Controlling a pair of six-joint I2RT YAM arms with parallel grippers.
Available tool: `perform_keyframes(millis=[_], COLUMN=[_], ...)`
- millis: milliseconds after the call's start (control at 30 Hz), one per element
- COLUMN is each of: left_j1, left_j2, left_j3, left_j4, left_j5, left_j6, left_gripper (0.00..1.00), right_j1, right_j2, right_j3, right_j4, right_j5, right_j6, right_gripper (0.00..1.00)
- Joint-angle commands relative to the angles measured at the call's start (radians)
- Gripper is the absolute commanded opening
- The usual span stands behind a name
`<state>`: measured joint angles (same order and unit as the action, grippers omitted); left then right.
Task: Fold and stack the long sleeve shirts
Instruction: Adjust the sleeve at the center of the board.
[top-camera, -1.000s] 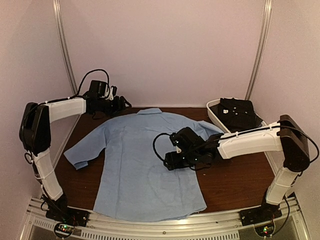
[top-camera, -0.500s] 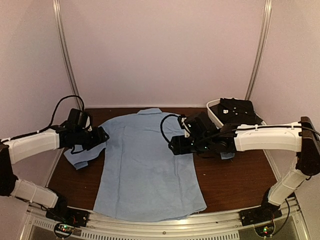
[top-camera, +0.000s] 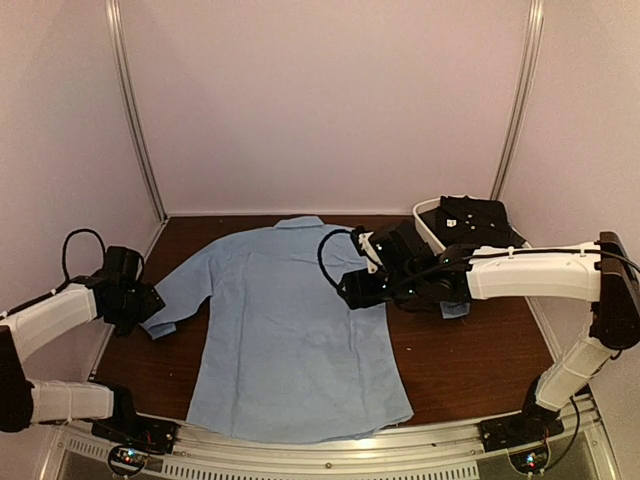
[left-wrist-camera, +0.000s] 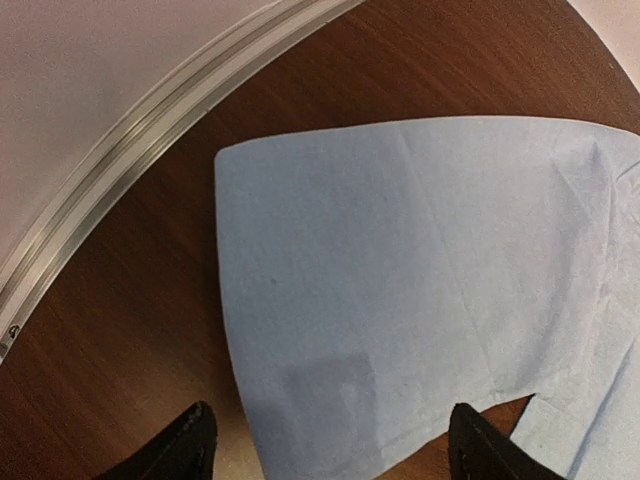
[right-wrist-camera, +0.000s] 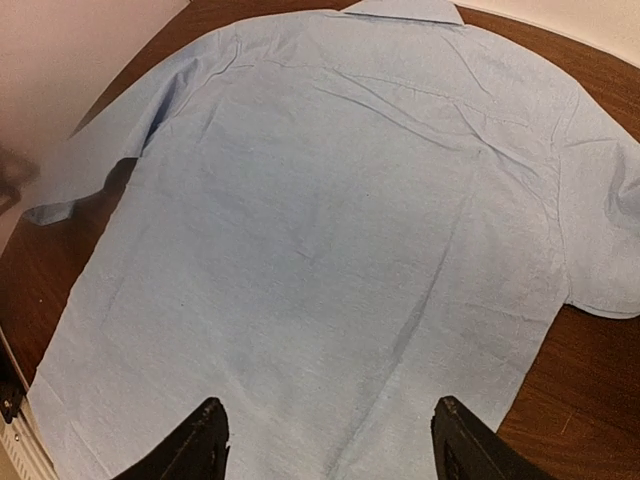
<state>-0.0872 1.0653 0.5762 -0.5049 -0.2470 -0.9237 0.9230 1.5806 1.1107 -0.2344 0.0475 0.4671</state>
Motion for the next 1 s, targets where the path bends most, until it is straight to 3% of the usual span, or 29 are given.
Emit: perform_keyframes(millis=[0,333,467,700,900,967], left_j1=[0.074,0.151,0.152,0.151,0.152,0.151], left_j2=[0.05,0.102,0.13,0.177,0.117,0.096], left_j3=[-0.032,-0.065,-0.052,-0.059,-0.04,-0.021], left_j4=[0.079,0.224,0.256,0.285,0.284,0.283], left_j5=[0.036,0.059,0.043,0.054,0.063,0.077], left_j6=[-0.025,0.007,0.029,0.019,0.06,0.085], left_gripper=[0.82,0.8,0.74,0.49,0.08,0.0], right_j1=[-0.008,-0.012,-0.012,-0.012,-0.013,-0.013], right_j2=[0.02,0.021,0.024,0.034,0.047,0.044], right_j3=[0.027,0.009,0.014,0.023,0.04,0.043], right_j4=[0.015,0.047,0.054,0.057,0.064,0.064], right_j5=[-0.027,-0.011,-0.001,-0.007,-0.012,0.001], right_j6=[-0.048,-0.028,-0.024,-0.023,-0.009,-0.01], right_gripper=[0.71,0.71,0.7,0.69,0.68,0.68])
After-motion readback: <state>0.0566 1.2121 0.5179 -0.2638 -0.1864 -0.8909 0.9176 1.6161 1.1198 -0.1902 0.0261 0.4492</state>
